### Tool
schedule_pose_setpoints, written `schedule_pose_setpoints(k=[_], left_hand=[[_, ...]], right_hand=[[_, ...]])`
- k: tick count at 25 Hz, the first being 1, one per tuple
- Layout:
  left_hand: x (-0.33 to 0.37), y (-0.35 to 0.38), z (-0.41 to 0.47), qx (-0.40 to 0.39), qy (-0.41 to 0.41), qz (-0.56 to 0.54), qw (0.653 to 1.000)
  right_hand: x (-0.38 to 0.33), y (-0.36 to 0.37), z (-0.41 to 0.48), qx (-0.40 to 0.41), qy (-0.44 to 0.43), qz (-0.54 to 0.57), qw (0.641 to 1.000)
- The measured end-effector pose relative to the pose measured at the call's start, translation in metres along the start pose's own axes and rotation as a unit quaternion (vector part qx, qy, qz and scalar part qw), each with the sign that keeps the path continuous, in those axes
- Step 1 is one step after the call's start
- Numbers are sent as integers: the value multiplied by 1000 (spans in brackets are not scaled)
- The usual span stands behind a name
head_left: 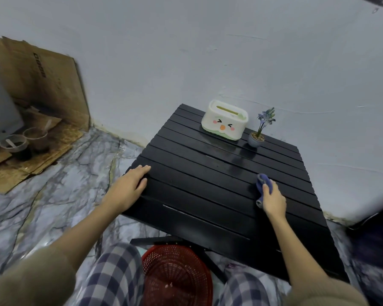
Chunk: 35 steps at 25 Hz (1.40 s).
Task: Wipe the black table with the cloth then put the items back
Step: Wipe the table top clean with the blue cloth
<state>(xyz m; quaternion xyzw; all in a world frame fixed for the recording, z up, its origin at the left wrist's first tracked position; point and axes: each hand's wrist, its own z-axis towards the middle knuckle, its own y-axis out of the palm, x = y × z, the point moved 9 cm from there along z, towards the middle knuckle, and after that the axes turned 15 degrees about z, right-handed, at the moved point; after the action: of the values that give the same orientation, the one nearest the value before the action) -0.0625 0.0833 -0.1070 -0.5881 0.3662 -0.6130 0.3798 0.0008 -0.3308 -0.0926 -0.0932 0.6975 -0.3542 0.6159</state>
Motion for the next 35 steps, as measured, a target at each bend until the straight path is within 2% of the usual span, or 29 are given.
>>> schedule_pose_setpoints(k=[3, 5, 8, 11, 13, 16, 17, 19, 21, 25, 27, 29, 31, 33, 35], left_hand=[[-2, 1, 2, 19, 5, 16, 1000], [-3, 1, 4, 24, 8, 17, 1000], [-6, 2, 4, 20, 5, 12, 1000], [-6, 3, 4, 18, 8, 16, 1000], [-7, 3, 4, 20, 9, 27, 999], [-7, 4, 5, 23, 11, 33, 999], [-7, 4, 5, 26, 13, 31, 999], [-7, 4, 6, 28, 14, 31, 999], [-8, 6, 5, 27, 11, 25, 999], [-6, 4, 4, 28, 16, 17, 999], [-7, 4, 3, 21, 16, 18, 999], [-6, 4, 2, 14, 17, 22, 1000], [-6, 5, 2, 10, 20, 25, 999], [-4, 5, 2, 8, 22, 23, 999], [-3, 4, 1, 12, 20, 20, 1000]], right_hand=[[-38, 61, 32, -44, -29, -63, 997], [-77, 121, 33, -122, -79, -78, 986], [-130, 194, -20, -252, -187, -56, 948], [-113, 168, -84, -316, -241, 4, 917], [-63, 98, -80, -263, -220, 11, 939], [8, -9, -11, -92, -94, -73, 989], [16, -23, 9, -47, -60, -85, 993], [-2, -1, 32, -1, -46, -87, 995], [-49, 69, 37, -28, -84, -88, 992], [-156, 222, -17, -197, -208, -41, 957], [-167, 237, -70, -273, -267, -19, 924], [-143, 203, -106, -333, -291, 13, 897], [-97, 142, -108, -324, -274, 13, 906], [-64, 89, -75, -248, -222, -12, 943], [-57, 75, -37, -156, -157, -33, 975]])
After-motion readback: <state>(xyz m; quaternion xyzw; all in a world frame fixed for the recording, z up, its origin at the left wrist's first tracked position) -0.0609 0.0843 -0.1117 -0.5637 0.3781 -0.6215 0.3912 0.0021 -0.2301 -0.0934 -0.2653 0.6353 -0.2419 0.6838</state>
